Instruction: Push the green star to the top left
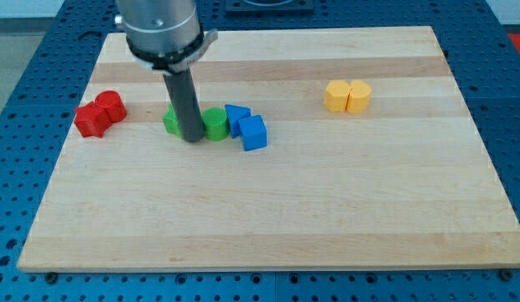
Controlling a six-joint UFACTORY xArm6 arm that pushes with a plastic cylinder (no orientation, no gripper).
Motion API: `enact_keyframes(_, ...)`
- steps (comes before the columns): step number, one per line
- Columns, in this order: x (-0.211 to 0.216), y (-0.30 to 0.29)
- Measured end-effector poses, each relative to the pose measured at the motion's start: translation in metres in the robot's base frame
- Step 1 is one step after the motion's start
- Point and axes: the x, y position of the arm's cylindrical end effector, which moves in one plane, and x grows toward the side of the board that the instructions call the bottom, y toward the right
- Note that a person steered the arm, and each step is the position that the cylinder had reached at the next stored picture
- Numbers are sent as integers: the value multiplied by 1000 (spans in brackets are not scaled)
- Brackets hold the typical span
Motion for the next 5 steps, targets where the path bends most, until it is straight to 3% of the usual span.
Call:
enact_keyframes(1, -28, 0)
enact_keyframes(3, 19, -10)
enact_keyframes(4, 25, -30)
enact_keyframes(5, 1, -31)
